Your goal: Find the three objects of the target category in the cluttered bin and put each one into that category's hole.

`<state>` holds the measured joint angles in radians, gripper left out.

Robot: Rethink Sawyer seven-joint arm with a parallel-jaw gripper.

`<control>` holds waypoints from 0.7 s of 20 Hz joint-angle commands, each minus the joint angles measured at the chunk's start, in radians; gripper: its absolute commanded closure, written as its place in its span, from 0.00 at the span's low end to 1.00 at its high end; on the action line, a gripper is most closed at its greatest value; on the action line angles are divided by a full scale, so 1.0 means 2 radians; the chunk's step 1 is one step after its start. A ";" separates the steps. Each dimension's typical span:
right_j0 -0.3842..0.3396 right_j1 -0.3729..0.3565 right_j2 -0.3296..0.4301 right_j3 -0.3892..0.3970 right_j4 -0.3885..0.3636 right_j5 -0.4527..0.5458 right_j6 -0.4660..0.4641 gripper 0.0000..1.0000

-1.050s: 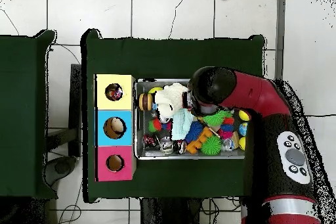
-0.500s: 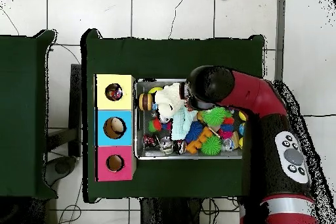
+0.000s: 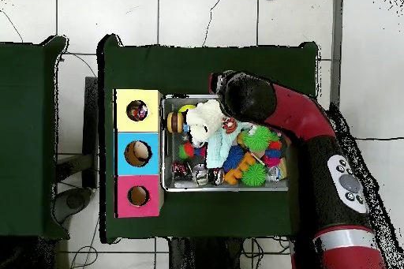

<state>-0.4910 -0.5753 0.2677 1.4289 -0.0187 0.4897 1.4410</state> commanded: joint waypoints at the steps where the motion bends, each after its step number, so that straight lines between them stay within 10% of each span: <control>1: -0.011 0.037 0.069 0.066 0.040 -0.010 0.078 1.00; 14: -0.015 0.080 0.053 0.087 0.016 -0.041 0.054 1.00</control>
<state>-0.5140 -0.5085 0.3586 1.4977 0.0549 0.4441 1.4410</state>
